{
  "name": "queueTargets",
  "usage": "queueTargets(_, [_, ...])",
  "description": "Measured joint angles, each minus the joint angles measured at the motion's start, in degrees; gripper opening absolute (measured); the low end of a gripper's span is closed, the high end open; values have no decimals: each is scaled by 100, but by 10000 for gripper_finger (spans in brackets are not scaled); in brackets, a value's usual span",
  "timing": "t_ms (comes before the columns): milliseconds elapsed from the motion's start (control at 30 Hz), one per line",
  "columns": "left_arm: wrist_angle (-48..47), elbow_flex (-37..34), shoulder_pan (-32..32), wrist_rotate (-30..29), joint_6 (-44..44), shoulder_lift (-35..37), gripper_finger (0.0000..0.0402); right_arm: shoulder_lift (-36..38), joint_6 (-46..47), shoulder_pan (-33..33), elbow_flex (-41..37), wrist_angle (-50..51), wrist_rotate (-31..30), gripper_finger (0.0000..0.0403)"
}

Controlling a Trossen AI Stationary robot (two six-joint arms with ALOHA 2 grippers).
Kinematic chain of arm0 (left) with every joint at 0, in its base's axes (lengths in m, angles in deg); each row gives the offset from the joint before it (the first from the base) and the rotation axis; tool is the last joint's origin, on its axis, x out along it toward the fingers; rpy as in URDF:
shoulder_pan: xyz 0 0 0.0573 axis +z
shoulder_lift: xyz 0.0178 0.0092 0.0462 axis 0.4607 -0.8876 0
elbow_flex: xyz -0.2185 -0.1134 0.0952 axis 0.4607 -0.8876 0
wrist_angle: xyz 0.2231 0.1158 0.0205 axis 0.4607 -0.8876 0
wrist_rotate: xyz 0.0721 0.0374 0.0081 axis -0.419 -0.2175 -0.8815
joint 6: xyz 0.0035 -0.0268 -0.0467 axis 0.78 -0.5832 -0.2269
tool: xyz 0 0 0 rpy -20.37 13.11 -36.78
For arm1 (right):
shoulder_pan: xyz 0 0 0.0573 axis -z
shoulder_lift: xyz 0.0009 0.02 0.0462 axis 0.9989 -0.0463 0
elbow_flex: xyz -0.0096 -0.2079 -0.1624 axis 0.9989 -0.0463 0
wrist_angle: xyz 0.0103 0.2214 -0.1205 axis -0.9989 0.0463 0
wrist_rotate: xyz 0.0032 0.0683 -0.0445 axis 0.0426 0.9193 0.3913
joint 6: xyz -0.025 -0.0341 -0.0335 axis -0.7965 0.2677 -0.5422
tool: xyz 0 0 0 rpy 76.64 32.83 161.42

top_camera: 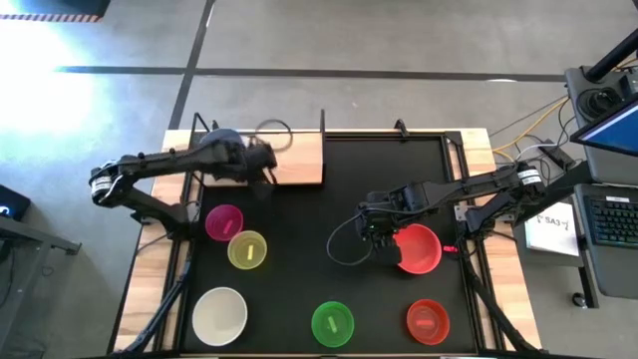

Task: Place and stack bowls onto a shelf
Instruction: Stack the white bowl on the blue bowl on the shelf

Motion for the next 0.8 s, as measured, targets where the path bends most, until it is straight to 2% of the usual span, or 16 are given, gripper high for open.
queueTargets(167, [77, -15, -1444, 564, -922, 0, 130, 0, 291, -2, 0, 1, 2, 228])
queueTargets(267, [139, -7, -2379, 1052, -1845, 0, 129, 0, 424, -2, 0, 1, 2, 228])
queueTargets(367, [134, -6, -3312, 1358, -3130, 0, 129, 0, 436, -2, 0, 1, 2, 228])
queueTargets(500, [418, -6, -4500, 1439, -5058, -10, 129, 0, 436, -2, 0, -12, 0, 228])
queueTargets(600, [828, -6, -5248, 1326, -6162, -102, 129, 0, 436, -2, 0, -22, -2, 228])
queueTargets(700, [950, -4, -5782, 1126, -7152, -342, 129, 0, 438, -2, 0, -25, -2, 228])
queueTargets(800, [989, -4, -6136, 1267, -7827, -708, 129, 0, 438, -2, 0, -34, -2, 228])
